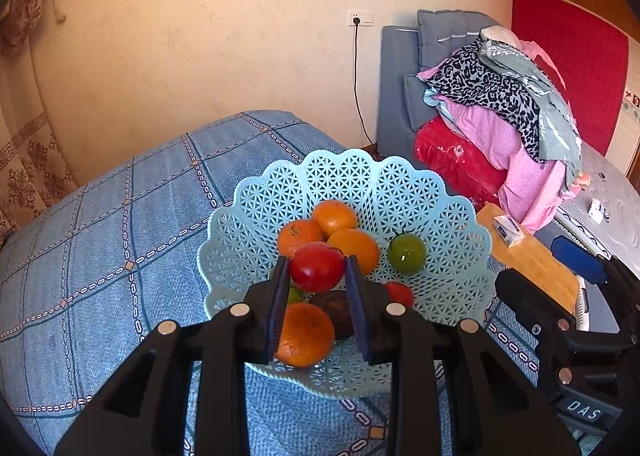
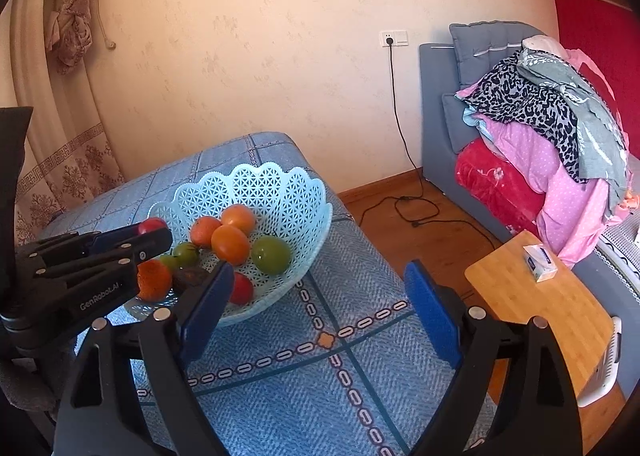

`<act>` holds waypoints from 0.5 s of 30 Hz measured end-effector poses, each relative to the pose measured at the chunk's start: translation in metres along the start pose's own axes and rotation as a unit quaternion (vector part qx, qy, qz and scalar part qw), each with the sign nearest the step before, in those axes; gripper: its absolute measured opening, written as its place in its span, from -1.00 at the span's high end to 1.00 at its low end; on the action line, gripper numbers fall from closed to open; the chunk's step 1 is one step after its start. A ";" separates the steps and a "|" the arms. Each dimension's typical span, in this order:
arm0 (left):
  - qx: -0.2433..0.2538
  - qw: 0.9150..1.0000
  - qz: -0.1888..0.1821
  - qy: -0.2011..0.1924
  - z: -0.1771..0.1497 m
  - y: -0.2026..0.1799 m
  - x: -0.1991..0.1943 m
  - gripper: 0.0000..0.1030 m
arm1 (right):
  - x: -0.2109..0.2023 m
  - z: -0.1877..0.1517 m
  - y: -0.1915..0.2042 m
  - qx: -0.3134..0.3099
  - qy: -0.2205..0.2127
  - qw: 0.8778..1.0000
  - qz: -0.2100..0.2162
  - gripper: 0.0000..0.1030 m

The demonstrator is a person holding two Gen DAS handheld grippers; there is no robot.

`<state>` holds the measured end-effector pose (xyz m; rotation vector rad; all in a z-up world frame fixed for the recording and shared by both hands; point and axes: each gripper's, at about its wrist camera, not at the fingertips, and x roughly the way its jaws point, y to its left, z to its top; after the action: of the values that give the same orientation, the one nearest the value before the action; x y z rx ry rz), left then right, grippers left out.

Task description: Organize fruits

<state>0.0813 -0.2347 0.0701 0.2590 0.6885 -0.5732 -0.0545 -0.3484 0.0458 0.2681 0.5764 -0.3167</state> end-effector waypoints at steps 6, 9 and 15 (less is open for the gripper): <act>0.003 1.000 -0.001 -0.004 0.002 -0.002 -0.003 0.39 | 0.003 0.000 0.000 0.000 0.004 1.000 -0.002 -0.72; -0.001 1.000 0.006 -0.010 0.002 0.000 -0.005 -0.39 | 0.003 0.000 -0.001 0.001 0.004 1.000 -0.002 -0.72; -0.018 0.999 0.019 -0.020 0.002 0.014 -0.014 -0.65 | 0.002 -0.001 -0.001 0.001 0.002 1.000 0.000 -0.86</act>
<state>0.0815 -0.2178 0.0812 0.2271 0.6529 -0.5278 -0.0536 -0.3493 0.0441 0.2709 0.5808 -0.3170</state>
